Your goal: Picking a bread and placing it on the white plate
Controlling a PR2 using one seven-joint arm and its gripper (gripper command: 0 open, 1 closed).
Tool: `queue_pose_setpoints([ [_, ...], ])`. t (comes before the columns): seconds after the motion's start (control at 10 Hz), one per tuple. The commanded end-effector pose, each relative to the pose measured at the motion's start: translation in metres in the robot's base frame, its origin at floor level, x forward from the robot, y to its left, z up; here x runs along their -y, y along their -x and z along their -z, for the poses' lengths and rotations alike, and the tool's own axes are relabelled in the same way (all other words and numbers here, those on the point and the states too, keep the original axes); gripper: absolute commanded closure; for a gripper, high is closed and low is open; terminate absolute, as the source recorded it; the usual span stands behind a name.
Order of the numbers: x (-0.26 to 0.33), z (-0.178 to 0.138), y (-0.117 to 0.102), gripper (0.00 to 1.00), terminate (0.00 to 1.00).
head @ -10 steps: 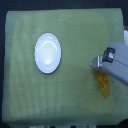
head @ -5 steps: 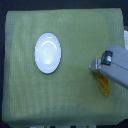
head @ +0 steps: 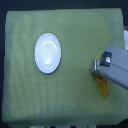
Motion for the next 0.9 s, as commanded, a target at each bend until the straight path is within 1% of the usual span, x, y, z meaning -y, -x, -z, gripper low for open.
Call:
queue_pose_setpoints([
  [0.0, 0.007, -0.009, 0.0, 1.0, 0.0],
  [0.2, 0.008, -0.012, -0.001, 1.0, 0.0],
  [0.6, 0.01, -0.022, -0.012, 1.0, 0.0],
  [0.8, 0.003, -0.043, -0.022, 1.0, 0.0],
])
